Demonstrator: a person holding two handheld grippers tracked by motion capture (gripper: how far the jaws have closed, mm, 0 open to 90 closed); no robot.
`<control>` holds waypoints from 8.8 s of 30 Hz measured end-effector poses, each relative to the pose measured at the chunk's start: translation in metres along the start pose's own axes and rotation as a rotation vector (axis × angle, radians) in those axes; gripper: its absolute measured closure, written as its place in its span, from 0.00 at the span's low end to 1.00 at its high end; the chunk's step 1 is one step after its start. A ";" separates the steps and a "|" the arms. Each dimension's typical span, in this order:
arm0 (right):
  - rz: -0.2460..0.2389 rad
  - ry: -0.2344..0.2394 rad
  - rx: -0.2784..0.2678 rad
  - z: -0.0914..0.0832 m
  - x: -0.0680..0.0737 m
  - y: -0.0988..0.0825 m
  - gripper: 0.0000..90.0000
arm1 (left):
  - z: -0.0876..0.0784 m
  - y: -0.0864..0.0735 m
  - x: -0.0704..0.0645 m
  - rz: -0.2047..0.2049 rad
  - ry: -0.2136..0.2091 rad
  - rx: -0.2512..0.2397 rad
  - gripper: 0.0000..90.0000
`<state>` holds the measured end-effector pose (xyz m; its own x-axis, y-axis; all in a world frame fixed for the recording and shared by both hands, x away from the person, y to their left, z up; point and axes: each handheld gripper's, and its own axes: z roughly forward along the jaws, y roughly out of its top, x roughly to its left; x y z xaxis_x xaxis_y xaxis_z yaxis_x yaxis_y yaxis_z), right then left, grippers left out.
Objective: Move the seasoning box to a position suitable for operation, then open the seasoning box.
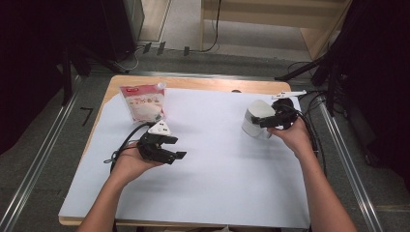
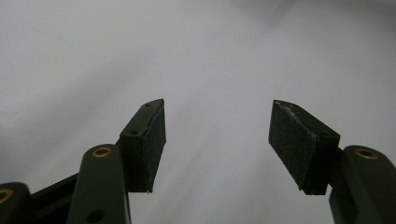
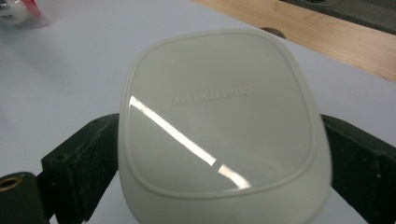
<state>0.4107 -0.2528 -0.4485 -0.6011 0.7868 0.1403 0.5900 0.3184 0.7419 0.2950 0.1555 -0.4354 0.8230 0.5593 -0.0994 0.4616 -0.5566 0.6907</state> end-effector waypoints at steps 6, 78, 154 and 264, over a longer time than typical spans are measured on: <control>-0.003 -0.005 0.011 0.013 0.002 -0.005 0.07 | 0.002 -0.002 0.002 -0.011 0.004 0.035 0.42; -0.242 0.138 0.013 0.003 0.118 -0.003 0.17 | 0.010 0.006 0.007 -0.021 -0.020 0.027 0.39; -0.185 0.222 -0.032 -0.067 0.150 -0.045 0.23 | 0.009 0.034 0.008 0.061 -0.119 0.017 0.42; -0.111 0.245 0.059 -0.019 0.097 -0.034 1.00 | 0.060 0.069 0.010 0.206 -0.298 0.065 0.19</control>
<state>0.3223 -0.1975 -0.4478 -0.7719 0.5965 0.2200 0.5395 0.4314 0.7231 0.3553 0.0861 -0.4313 0.9568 0.2333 -0.1733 0.2881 -0.6821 0.6721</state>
